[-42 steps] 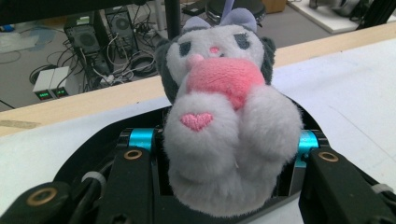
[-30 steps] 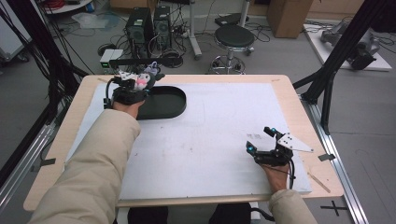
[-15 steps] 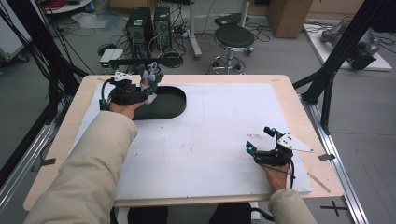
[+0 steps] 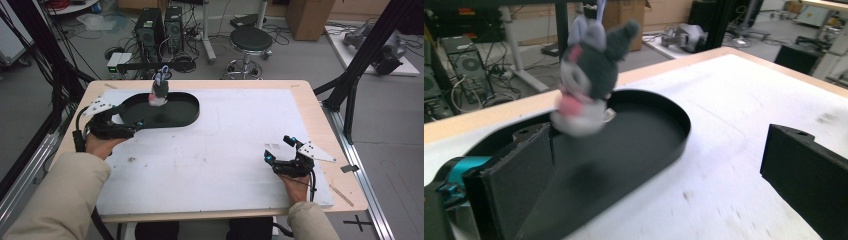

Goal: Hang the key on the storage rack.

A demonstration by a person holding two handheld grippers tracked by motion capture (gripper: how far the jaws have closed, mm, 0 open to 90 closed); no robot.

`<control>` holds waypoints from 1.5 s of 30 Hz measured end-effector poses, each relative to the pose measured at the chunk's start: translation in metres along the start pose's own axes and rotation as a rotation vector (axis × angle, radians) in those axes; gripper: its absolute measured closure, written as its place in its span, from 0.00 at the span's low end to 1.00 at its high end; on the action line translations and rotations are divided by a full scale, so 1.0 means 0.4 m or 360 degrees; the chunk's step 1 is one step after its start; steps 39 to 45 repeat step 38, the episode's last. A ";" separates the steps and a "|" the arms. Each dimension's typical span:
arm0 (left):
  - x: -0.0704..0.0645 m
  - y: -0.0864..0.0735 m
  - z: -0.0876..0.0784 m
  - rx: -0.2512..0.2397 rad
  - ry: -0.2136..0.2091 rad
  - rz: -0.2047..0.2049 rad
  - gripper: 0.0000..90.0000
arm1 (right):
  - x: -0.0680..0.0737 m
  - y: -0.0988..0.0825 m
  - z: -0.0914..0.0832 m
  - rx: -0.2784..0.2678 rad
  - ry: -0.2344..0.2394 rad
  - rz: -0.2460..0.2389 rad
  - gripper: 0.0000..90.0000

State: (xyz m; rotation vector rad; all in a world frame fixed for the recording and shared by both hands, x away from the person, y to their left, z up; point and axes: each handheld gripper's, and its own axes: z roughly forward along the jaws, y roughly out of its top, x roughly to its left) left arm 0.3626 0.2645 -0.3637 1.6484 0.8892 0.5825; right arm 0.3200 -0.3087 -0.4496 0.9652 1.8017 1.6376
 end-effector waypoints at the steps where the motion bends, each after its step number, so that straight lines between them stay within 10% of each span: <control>1: -0.001 -0.014 -0.017 -0.0023 -0.0002 0.0004 0.02 | 0.000 0.000 0.000 0.0000 -0.0002 -0.0008 0.01; 22: -0.018 -0.261 -0.163 -0.0198 0.0062 0.0017 0.02 | 0.010 0.002 0.009 0.0053 -0.0002 -0.0081 0.01; 37: -0.036 -0.288 -0.195 -0.0438 0.0142 0.0092 0.02 | 0.008 0.002 0.008 0.0047 -0.0010 -0.0065 0.01; 45: -0.036 -0.288 -0.195 -0.0438 0.0142 0.0092 0.02 | 0.008 0.002 0.008 0.0047 -0.0010 -0.0065 0.01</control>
